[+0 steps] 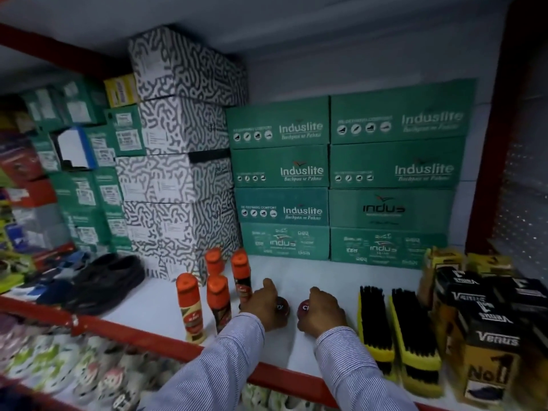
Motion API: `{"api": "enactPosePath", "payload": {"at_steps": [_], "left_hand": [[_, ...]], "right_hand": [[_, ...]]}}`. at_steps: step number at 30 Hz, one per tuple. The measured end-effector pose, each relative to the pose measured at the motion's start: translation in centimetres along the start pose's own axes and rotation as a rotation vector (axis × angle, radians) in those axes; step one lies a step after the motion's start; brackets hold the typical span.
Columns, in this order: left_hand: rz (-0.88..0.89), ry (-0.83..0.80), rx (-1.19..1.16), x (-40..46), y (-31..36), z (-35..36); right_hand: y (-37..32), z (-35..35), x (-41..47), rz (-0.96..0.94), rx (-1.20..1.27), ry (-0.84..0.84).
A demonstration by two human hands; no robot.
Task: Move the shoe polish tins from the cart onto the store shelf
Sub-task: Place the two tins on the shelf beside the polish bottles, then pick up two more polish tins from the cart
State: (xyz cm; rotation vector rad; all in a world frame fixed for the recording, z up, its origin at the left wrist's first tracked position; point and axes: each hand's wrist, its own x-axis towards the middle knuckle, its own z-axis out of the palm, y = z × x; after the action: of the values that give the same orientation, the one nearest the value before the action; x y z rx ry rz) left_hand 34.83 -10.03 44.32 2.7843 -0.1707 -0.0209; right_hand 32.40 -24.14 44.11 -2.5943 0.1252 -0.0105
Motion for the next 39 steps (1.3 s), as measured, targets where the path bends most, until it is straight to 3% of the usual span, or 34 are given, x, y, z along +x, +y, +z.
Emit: {"api": "enactPosePath", "payload": {"at_steps": [3, 7, 11, 16, 22, 28, 36, 39], "left_hand": [[0.066, 0.012, -0.039, -0.7, 0.1, -0.6], [0.216, 0.082, -0.057, -5.5, 0.8, -2.4], [0.417, 0.305, -0.128, -14.1, -0.5, -1.1], [0.354, 0.400, 0.020, -23.0, -6.0, 5.9], [0.044, 0.133, 0.068, -31.3, -12.8, 18.2], [-0.225, -0.198, 0.072, -36.8, -18.0, 31.5], [-0.304, -0.569, 0.036, -39.6, -20.8, 45.3], [-0.250, -0.749, 0.016, -39.7, -21.4, 48.6]], "right_hand": [[0.2, -0.6, -0.7, -0.050, -0.002, 0.010], [0.8, -1.6, -5.0, -0.205, 0.045, 0.147], [2.0, 0.4, -12.0, -0.431, 0.123, 0.326], [4.1, 5.5, -19.0, -0.569, 0.128, 0.343], [9.3, 16.6, -25.9, -0.622, -0.018, -0.004], [14.9, 29.7, -31.0, -0.498, -0.173, -0.386], [21.7, 43.8, -33.4, -0.179, -0.299, -0.734], [23.4, 47.2, -33.8, -0.156, -0.416, -0.826]]}}
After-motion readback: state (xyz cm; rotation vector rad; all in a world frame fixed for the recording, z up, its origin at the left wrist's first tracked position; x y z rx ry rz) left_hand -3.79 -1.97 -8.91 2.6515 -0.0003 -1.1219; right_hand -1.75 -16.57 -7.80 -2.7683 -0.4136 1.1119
